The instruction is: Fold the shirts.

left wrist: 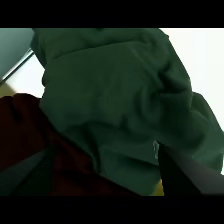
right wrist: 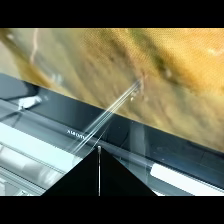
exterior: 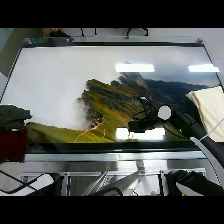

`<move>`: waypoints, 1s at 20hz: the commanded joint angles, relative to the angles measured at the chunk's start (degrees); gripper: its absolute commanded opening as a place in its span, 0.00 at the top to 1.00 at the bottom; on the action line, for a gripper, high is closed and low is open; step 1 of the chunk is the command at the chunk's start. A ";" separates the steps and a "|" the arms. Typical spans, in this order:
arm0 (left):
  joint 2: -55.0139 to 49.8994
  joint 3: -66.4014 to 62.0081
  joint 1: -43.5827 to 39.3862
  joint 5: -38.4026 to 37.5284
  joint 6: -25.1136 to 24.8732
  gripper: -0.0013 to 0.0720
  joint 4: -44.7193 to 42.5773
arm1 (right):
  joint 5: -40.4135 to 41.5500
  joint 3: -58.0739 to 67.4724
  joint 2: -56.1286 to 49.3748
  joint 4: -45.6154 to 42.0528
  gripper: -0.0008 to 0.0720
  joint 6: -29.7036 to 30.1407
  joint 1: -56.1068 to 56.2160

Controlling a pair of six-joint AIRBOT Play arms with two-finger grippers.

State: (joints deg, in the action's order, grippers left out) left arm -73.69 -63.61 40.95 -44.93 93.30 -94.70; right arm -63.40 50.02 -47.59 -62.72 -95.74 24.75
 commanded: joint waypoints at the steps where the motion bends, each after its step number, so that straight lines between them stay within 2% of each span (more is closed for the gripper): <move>1: -11.41 -3.15 -2.25 0.87 -0.46 0.05 0.26 | -0.02 -0.02 -0.04 -0.02 0.95 -0.02 0.04; 5: -19.10 -4.87 -5.79 -4.61 -1.36 0.07 -0.24 | -0.02 -0.02 -0.04 0.00 0.95 0.00 0.04; 6: -20.50 -5.79 -6.23 -6.43 -1.38 0.25 -0.28 | -0.02 -0.02 -0.04 0.00 0.95 -0.02 0.04; 7: -21.29 -6.99 -6.60 -8.15 -1.40 0.68 -0.26 | -0.02 -0.02 -0.04 0.00 0.95 -0.02 0.04; 8: -21.57 -8.79 -6.86 -9.46 -1.75 0.97 -0.02 | -0.02 -0.02 -0.04 0.00 0.95 -0.02 0.04; 12: -17.64 -19.78 -10.27 -15.15 -2.01 0.97 1.86 | -0.02 -0.02 -0.04 0.00 0.95 -0.02 0.04; 16: -8.09 -29.59 -19.02 -18.34 -1.97 0.97 2.34 | -0.02 -0.02 -0.04 0.00 0.95 -0.02 0.04; 20: 0.50 -35.45 -33.00 -19.93 -2.40 0.97 14.03 | -0.02 -0.02 -0.04 0.00 0.95 -0.02 0.04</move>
State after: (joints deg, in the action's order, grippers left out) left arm -78.65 -94.74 16.58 -63.18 91.35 -87.61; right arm -63.42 50.02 -47.59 -62.74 -95.74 24.75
